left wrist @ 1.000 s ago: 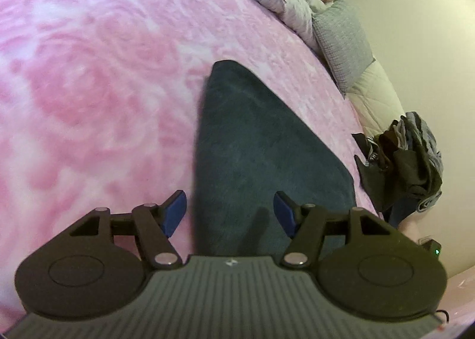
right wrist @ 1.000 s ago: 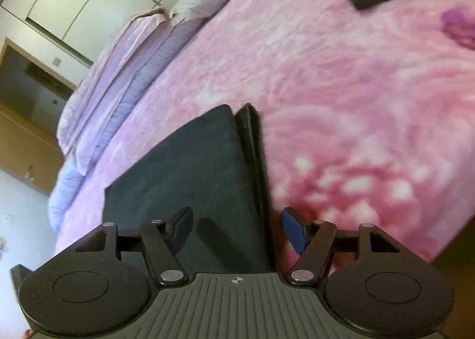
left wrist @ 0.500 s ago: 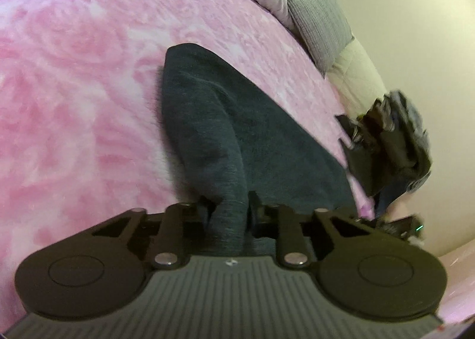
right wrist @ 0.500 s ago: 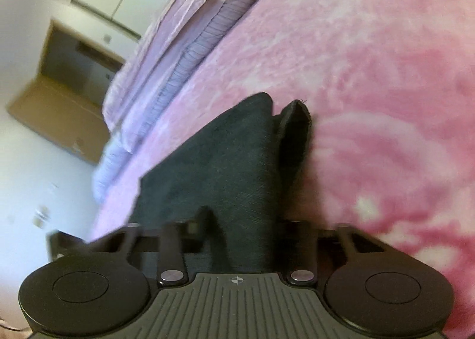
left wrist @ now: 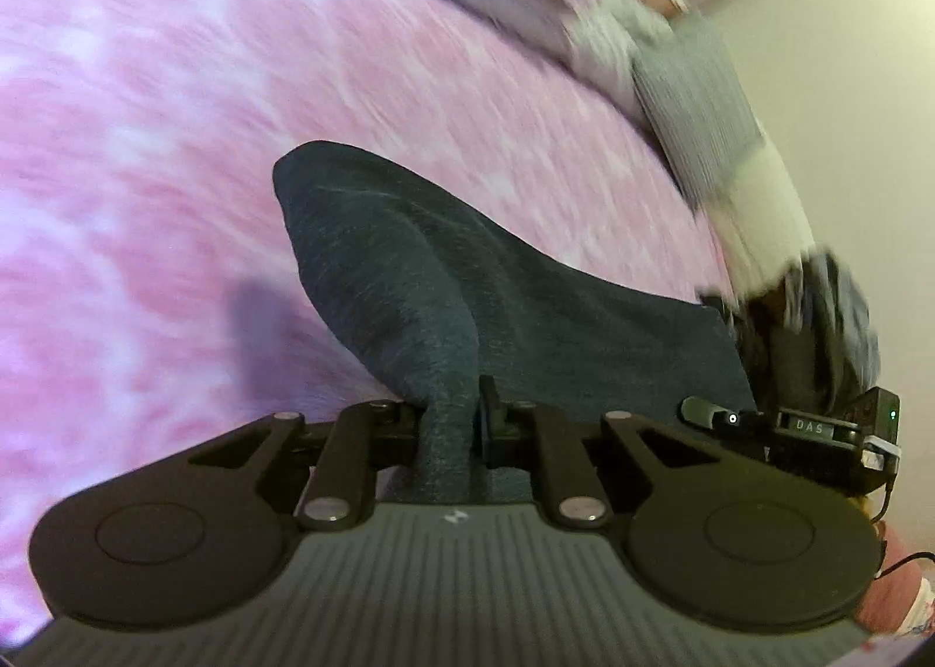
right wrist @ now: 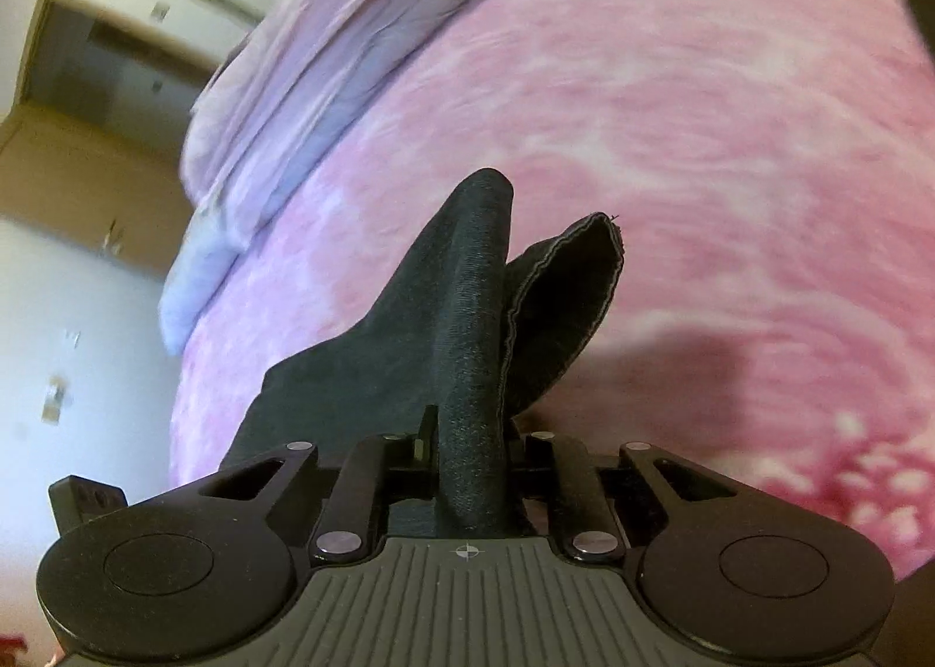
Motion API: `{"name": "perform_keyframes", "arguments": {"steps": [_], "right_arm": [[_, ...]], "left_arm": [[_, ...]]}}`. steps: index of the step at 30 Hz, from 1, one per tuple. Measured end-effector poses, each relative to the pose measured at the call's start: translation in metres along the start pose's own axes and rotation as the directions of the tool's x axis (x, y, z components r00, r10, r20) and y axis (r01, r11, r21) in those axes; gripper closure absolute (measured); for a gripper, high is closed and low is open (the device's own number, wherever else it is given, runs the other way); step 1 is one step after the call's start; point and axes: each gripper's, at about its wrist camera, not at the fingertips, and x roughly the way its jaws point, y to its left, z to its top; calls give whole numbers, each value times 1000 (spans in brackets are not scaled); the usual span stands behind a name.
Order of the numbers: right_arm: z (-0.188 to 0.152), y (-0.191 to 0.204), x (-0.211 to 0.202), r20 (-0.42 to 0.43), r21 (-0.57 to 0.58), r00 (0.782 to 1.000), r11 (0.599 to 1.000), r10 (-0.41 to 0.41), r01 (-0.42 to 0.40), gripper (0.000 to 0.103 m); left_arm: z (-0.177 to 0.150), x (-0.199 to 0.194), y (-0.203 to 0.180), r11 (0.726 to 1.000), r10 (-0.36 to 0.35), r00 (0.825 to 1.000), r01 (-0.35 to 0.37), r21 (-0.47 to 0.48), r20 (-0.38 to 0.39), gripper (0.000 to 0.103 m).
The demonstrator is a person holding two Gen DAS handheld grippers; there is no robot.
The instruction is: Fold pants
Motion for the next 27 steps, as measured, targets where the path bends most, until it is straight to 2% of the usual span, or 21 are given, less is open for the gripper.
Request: {"name": "perform_keyframes", "arguments": {"steps": [3, 6, 10, 13, 17, 23, 27], "right_arm": [[19, 49, 22, -85, -48, 994, 997, 64, -68, 90], [31, 108, 62, -173, -124, 978, 982, 118, -140, 90], [36, 194, 130, -268, -225, 950, 948, 161, -224, 90], [37, 256, 191, -314, -264, 931, 926, 183, -271, 90], [34, 335, 287, -335, -290, 922, 910, 193, -296, 90], [44, 418, 433, -317, -297, 931, 913, 182, -280, 90], [60, 453, 524, -291, -302, 940, 915, 178, -267, 90]], "left_arm": [[6, -61, 14, 996, 63, 994, -56, -71, 93, 91], [12, -114, 40, 982, 131, 975, -103, -156, 182, 91], [33, -173, 89, 960, 214, 936, -150, -235, 278, 91], [66, -210, 143, 947, 251, 908, -158, -280, 335, 91], [132, -240, 224, 939, 272, 889, -162, -303, 368, 91], [259, -254, 365, 939, 279, 893, -176, -297, 353, 91], [330, -248, 439, 943, 279, 896, -188, -274, 346, 91]]}}
